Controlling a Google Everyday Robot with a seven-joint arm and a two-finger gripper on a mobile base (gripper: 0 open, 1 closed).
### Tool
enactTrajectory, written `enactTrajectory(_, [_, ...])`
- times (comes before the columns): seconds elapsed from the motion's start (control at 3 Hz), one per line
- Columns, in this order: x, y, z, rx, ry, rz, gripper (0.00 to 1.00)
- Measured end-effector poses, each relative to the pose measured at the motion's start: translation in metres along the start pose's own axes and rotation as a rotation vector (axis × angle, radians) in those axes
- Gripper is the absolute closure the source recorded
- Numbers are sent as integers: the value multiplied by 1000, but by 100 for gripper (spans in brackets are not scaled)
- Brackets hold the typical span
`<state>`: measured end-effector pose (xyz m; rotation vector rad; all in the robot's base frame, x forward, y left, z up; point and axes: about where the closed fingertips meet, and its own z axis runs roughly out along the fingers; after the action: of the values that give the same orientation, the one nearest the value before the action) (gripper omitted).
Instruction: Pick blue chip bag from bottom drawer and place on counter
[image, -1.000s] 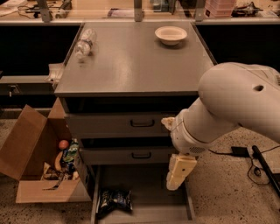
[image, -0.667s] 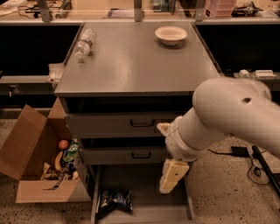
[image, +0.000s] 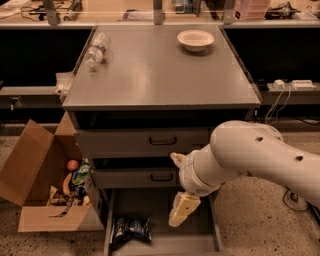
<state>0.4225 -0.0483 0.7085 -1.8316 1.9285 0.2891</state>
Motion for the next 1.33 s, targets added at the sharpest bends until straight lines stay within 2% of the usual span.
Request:
enactTrajectory(0.33, [12,-1,26,-19,-30,15,0])
enactTrajectory(1.0, [48,-4,133,-119,-232,96,0])
enactTrajectory(1.33, [69,3,199,-204,-307,171,0])
